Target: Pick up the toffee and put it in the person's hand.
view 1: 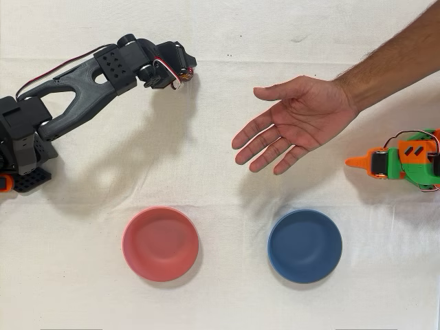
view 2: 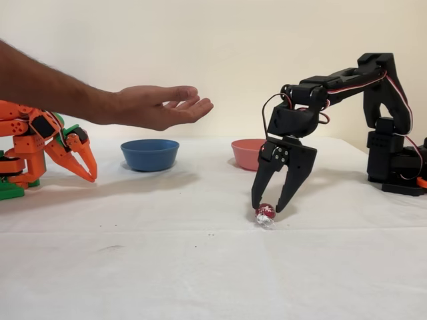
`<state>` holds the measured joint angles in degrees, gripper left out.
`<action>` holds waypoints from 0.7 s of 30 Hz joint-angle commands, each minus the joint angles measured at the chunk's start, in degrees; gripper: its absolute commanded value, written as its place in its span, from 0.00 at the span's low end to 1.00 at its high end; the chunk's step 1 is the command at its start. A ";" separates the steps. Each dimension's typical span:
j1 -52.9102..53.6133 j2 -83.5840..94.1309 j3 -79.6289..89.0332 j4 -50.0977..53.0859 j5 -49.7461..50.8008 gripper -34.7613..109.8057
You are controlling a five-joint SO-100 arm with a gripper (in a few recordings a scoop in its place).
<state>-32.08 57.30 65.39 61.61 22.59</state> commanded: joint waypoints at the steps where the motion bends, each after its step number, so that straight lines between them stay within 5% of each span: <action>1: -1.58 2.02 -2.72 -0.88 1.23 0.38; 21: 1.76 1.49 2.90 -1.58 3.43 0.38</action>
<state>-30.85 55.90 68.29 60.56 24.61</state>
